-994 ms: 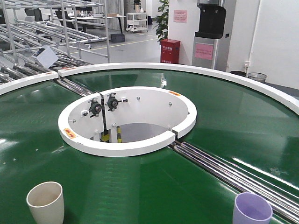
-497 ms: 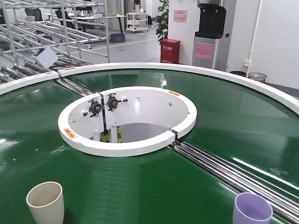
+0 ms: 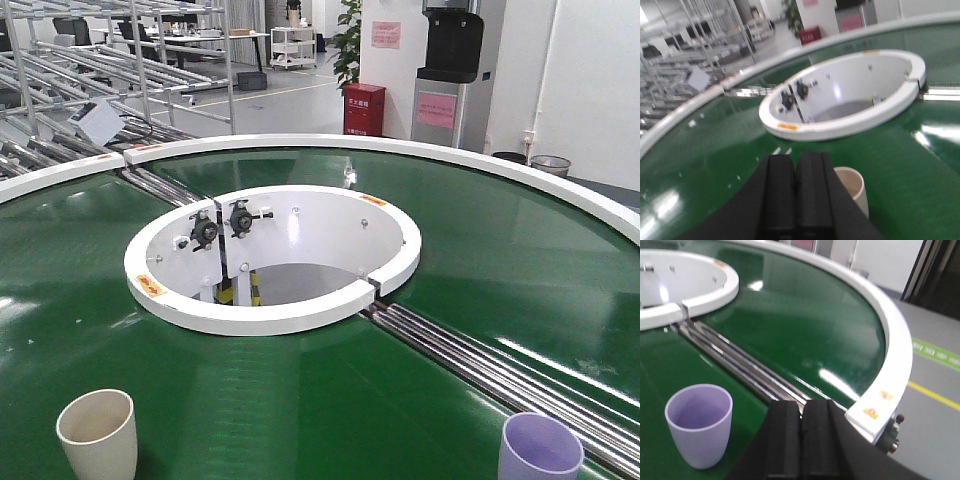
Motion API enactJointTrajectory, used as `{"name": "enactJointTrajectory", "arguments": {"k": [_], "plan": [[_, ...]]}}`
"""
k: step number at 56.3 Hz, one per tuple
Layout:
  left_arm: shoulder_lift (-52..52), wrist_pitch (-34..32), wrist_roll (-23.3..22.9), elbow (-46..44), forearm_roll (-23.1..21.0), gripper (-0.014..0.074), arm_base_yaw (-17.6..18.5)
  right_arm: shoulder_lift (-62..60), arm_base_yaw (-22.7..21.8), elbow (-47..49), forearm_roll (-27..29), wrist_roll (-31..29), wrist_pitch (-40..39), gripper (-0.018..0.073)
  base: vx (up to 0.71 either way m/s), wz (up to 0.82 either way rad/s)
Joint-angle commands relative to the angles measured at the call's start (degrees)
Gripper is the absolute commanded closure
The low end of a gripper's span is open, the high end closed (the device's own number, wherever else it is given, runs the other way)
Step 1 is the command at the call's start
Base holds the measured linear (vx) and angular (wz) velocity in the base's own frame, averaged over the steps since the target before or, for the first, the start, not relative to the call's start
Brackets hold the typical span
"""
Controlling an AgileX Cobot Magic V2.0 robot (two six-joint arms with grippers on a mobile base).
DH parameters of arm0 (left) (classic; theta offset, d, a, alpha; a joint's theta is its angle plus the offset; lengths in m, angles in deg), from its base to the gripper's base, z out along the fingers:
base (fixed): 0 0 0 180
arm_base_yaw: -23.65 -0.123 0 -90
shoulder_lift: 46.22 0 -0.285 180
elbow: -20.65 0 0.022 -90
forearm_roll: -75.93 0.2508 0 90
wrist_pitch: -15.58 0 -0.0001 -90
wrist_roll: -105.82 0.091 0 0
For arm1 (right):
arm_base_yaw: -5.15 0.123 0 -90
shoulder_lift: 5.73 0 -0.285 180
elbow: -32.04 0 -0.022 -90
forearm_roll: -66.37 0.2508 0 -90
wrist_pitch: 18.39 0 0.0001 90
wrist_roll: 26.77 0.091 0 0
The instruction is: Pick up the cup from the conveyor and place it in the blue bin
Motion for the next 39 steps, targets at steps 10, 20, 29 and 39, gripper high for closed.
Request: {"name": "enactJointTrajectory", "arguments": {"k": [10, 20, 29, 39], "plan": [[-9.84, -4.16, -0.08, -1.73, 0.16, 0.0242, 0.06, 6.00, -0.04, 2.02, -0.67, 0.00, -5.88, 0.0360, 0.00, 0.00], [-15.48, -4.01, -0.96, -1.73, 0.04, 0.0143, 0.06, 8.23, -0.04, 2.02, -0.67, 0.00, -5.88, 0.0158, 0.00, 0.00], [-23.05, 0.34, -11.75, -2.93, 0.04, 0.0148, 0.06, 8.58, -0.04, 2.02, -0.67, 0.00, -5.83, 0.0055, 0.00, 0.00], [-33.97, 5.39, -18.77, -10.72, 0.09, 0.0148, 0.06, 8.58, -0.04, 2.02, -0.67, 0.00, -5.73, 0.0044, 0.00, 0.00]]}}
